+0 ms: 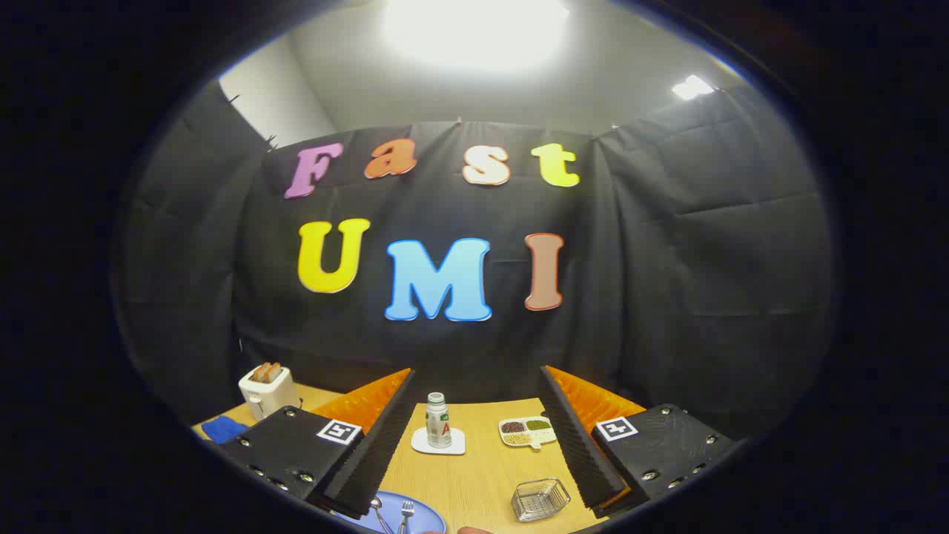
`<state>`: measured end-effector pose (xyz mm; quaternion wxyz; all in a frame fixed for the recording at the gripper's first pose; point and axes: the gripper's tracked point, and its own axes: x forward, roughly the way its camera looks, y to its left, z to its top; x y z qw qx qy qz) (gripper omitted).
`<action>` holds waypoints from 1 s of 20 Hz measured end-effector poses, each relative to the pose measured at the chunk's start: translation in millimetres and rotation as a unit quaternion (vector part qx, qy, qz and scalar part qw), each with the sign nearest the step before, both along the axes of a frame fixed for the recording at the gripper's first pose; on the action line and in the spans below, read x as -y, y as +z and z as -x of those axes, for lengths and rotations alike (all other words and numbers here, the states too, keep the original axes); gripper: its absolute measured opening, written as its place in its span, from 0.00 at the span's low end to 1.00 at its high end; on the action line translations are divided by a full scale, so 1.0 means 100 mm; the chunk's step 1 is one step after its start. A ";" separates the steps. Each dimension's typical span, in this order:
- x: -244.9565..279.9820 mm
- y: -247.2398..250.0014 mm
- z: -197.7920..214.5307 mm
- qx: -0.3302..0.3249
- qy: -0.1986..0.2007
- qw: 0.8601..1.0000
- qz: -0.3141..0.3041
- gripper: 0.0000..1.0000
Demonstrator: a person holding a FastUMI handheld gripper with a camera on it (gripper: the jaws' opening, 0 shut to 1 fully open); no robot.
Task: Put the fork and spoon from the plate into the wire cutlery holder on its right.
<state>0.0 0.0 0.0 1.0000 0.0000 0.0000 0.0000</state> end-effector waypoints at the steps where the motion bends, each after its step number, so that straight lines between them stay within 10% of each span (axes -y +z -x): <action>1: -0.06 0.03 -0.01 -0.002 0.013 1.000 0.002 0.99; 20: -0.30 -0.34 -0.15 -0.082 0.050 0.995 -0.036 0.99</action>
